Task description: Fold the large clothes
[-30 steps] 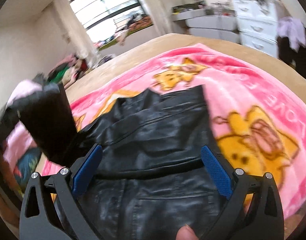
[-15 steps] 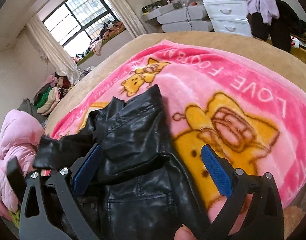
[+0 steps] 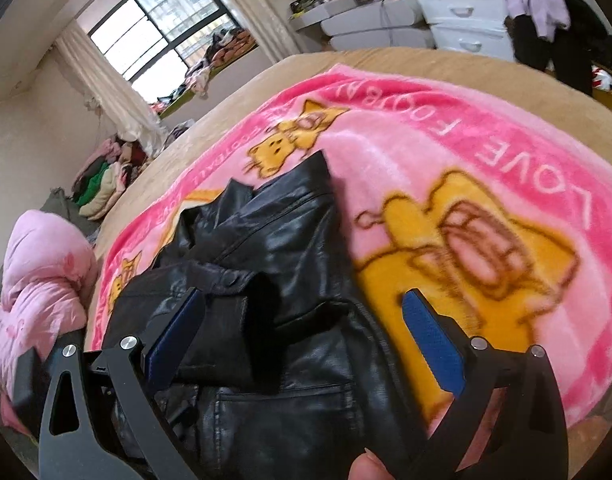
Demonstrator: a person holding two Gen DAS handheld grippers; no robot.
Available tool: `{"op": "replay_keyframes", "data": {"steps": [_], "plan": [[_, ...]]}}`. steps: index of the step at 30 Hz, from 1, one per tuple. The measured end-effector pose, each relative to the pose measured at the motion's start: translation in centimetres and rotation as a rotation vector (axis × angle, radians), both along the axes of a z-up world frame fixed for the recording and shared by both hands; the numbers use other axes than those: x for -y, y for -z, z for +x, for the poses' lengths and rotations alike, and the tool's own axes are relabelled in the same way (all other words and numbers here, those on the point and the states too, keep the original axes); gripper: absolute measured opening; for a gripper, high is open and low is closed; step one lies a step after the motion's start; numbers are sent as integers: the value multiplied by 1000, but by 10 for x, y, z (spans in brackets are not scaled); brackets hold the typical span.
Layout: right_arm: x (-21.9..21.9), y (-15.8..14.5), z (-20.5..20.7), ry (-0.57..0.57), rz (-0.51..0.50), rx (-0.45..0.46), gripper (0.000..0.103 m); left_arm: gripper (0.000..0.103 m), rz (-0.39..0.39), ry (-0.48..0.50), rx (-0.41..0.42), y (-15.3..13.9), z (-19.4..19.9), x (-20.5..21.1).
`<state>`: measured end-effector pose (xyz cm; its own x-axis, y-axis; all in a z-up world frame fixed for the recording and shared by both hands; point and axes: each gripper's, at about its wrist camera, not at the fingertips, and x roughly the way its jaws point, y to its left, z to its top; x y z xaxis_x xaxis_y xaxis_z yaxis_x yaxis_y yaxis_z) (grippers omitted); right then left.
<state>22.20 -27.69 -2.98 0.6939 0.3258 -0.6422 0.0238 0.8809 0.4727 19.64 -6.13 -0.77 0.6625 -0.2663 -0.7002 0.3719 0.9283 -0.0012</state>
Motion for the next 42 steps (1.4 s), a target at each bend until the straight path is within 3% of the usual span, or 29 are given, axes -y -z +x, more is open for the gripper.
{"op": "replay_keyframes", "data": {"steps": [5, 8, 12, 15, 18, 22, 26, 27, 29, 31, 34, 36, 42], "plan": [[-37, 7, 19, -120, -21, -11, 98, 90, -21, -136, 43, -24, -2, -40], [-63, 14, 39, -177, -12, -28, 97, 91, -12, -266, 59, -36, 5, -77], [-77, 30, 61, -186, 10, -94, 79, 94, -86, -447, 44, -50, 15, -134], [-88, 36, 67, -230, 16, -111, 40, 94, -123, -529, 37, -57, 20, -163], [-102, 21, 63, -287, -102, -13, 21, 94, -125, -579, 41, -61, 28, -179], [-113, -17, 58, -339, -207, 129, 18, 94, -164, -638, 20, -62, 51, -194], [-118, -43, 65, -359, -336, 201, 15, 94, -178, -646, -4, -55, 80, -192], [-117, -45, 67, -361, -353, 207, 15, 90, -191, -645, -17, -51, 88, -190], [-118, -46, 71, -366, -384, 206, 15, 73, -197, -642, -52, -39, 102, -185], [-117, -42, 73, -369, -404, 207, 15, 48, -191, -623, -85, -26, 113, -178], [-115, -39, 76, -366, -424, 206, 15, 28, -184, -609, -136, -7, 122, -167], [-111, -35, 77, -356, -428, 199, 15, 27, -167, -601, -180, 8, 127, -160], [-110, -26, 82, -348, -440, 172, 15, 27, -104, -589, -195, 26, 130, -151]]}}
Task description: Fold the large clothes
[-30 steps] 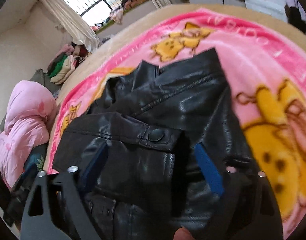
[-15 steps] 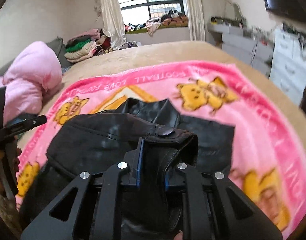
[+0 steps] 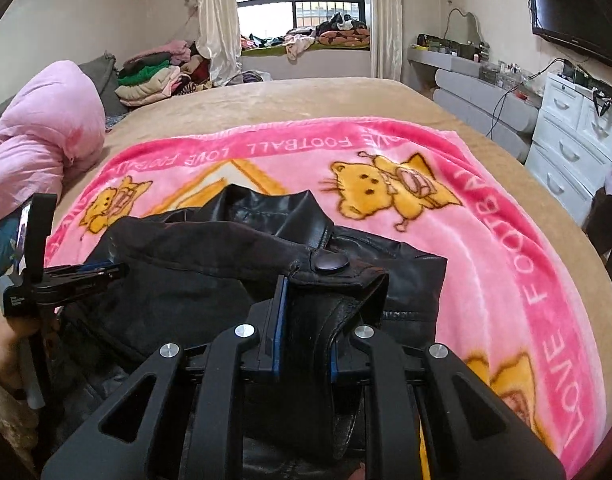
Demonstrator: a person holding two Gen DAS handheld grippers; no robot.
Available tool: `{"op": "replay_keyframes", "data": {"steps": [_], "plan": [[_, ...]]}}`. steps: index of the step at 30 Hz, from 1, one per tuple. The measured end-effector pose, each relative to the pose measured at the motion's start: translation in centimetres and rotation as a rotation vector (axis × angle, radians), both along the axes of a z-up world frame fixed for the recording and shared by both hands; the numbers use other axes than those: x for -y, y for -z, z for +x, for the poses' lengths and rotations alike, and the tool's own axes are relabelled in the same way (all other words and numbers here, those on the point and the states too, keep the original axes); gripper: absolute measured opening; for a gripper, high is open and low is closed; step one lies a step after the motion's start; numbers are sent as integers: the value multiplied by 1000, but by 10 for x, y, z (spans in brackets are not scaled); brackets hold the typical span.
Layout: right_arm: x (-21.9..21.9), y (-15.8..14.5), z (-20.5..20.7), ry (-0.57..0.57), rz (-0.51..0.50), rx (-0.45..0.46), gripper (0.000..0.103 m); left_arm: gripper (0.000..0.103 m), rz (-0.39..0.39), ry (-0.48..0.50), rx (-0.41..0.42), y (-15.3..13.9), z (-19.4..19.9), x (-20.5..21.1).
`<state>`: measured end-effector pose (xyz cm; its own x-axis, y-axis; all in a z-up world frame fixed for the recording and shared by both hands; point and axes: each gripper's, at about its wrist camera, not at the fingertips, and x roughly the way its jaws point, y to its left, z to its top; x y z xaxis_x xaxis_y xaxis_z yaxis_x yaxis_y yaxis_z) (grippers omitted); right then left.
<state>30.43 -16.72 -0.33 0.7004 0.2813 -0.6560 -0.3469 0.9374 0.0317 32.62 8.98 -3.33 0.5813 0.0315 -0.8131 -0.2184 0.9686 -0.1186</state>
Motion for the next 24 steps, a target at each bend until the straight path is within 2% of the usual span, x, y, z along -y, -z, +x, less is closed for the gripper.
{"op": "replay_keyframes", "data": {"steps": [6, 11, 12, 15, 17, 20, 24], "plan": [[-5, 3, 4, 10, -9, -5, 16, 27, -2, 13, -16, 6, 3, -3], [-3, 0, 3, 39, -33, -2, 32, 27, 13, 18, -19, 9, 5, -1], [1, -2, 2, 55, -24, -7, 33, 27, 13, 17, -19, 9, 5, -1], [15, -9, -9, 122, 8, 37, 46, 27, 22, 26, -19, 10, 5, -1], [19, -15, -16, 155, 34, 76, 46, 27, 21, 28, -17, 11, 5, -1], [12, -14, -13, 119, 57, 61, 46, 26, 14, 29, -18, 11, 5, -1], [-25, 1, 3, 51, -19, 11, 50, 26, -3, 35, -20, 11, 5, -3]]}}
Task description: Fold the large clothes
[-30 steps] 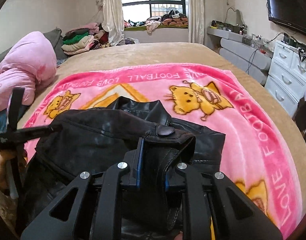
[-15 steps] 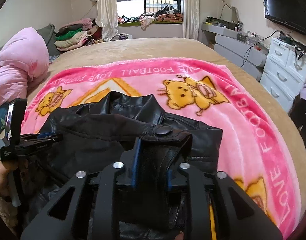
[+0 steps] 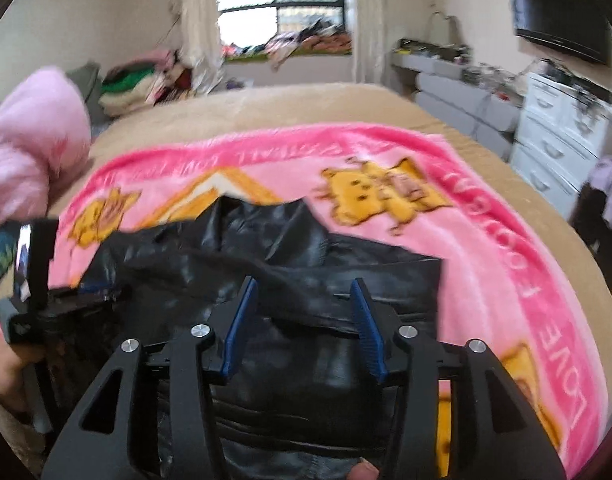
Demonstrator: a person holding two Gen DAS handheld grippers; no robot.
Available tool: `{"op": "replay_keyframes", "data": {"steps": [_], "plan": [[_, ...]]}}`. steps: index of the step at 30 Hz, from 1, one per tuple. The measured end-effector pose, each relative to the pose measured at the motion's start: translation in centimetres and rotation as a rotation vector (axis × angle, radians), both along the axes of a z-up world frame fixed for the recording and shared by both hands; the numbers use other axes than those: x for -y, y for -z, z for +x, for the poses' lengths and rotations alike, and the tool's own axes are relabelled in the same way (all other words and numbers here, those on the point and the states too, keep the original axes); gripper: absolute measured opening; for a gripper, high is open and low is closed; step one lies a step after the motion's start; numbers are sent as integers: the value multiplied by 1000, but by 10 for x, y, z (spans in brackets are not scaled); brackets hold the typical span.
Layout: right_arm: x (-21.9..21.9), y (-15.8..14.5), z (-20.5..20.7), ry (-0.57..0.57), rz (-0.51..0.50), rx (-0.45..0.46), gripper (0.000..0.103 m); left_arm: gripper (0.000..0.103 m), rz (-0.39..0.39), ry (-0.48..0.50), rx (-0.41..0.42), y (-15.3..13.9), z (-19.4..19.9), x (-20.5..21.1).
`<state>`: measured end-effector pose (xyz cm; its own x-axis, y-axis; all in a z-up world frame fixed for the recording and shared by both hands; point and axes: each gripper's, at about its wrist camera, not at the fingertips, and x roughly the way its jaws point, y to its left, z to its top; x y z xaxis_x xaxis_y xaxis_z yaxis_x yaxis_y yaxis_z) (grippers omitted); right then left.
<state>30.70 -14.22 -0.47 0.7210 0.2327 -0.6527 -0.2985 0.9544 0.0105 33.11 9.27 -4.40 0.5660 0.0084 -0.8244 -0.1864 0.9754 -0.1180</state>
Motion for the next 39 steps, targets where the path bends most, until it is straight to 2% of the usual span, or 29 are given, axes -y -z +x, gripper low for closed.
{"op": "replay_keyframes", "data": {"steps": [5, 8, 10, 14, 17, 19, 22, 24, 31, 34, 37, 39], "plan": [[-34, 26, 21, -28, -55, -66, 58, 26, -1, 6, 0, 0, 0, 0], [-35, 52, 38, 22, -104, -150, 58, 26, -8, 9, 1, 0, 0, -1], [-34, 71, 46, 41, -137, -212, 52, 26, -8, 14, 1, 0, 0, 0], [-33, 91, 47, 41, -147, -207, 52, 26, 0, 20, -3, 1, 0, 2], [-31, 90, 46, 41, -132, -209, 52, 27, 4, 16, -5, 1, 1, 3], [-25, 82, 43, 27, -87, -209, 54, 27, -1, 15, 4, -4, -1, 2], [-12, 60, 27, 3, -7, -171, 54, 29, -61, 25, 23, -15, -10, -3], [-3, 46, 16, -1, 34, -144, 57, 35, -82, 28, 40, -23, -19, -4], [21, 31, -25, 12, 107, -96, 61, 35, -36, 102, 70, -34, -59, 26], [22, 30, -38, 5, 88, -79, 61, 33, 19, 136, 38, -24, -69, 42], [18, 31, -46, -5, 88, -74, 61, 30, 35, 143, -5, -7, -72, 46], [12, 31, -50, -20, 86, -72, 61, 30, 27, 136, -3, -2, -72, 44]]}}
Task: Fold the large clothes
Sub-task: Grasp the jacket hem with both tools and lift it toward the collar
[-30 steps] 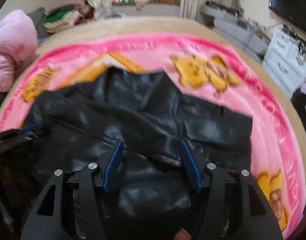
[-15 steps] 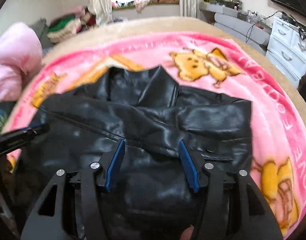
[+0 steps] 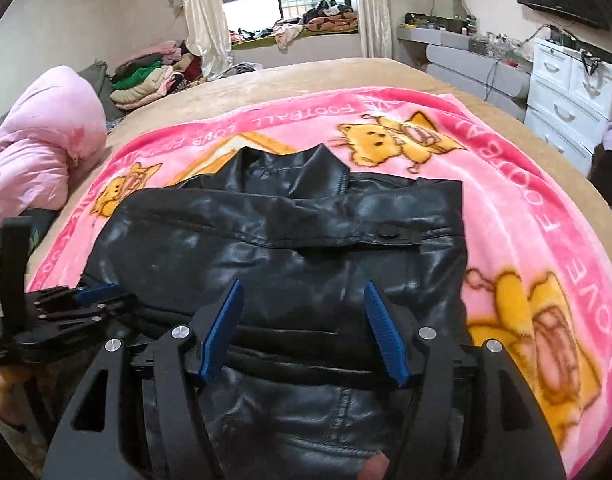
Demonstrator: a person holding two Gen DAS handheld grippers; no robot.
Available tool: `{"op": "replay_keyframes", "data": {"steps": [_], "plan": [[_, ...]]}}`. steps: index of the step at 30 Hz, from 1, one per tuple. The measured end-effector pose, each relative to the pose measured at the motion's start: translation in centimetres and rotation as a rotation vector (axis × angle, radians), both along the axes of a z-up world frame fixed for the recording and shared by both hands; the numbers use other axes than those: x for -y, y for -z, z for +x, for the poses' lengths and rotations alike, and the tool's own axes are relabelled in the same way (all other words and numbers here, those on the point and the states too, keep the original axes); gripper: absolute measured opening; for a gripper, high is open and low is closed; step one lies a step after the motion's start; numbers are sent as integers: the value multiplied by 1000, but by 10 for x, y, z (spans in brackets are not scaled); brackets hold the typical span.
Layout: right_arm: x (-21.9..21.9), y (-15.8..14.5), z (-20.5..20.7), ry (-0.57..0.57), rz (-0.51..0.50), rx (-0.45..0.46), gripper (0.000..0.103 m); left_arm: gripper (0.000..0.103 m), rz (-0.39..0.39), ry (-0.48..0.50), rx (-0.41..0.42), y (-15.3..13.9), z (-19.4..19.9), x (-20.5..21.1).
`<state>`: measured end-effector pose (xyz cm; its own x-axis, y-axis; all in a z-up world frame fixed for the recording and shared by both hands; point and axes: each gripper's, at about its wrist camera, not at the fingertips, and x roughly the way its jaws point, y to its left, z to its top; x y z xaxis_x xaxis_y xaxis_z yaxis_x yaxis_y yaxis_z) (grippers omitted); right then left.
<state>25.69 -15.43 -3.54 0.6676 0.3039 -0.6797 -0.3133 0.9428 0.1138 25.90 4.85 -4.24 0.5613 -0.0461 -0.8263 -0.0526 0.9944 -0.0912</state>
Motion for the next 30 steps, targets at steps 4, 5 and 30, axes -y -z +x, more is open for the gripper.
{"op": "replay_keyframes", "data": {"steps": [4, 5, 30], "plan": [[-15, -2, -4, -43, -19, 18, 61, 30, 4, 0, -2, 2, 0, 0], [-17, -2, -4, -50, -25, 20, 62, 30, 0, -1, -3, 3, -1, -1], [5, 3, -22, -29, 67, -48, 95, 30, -62, -34, 29, -5, -13, -4]]}}
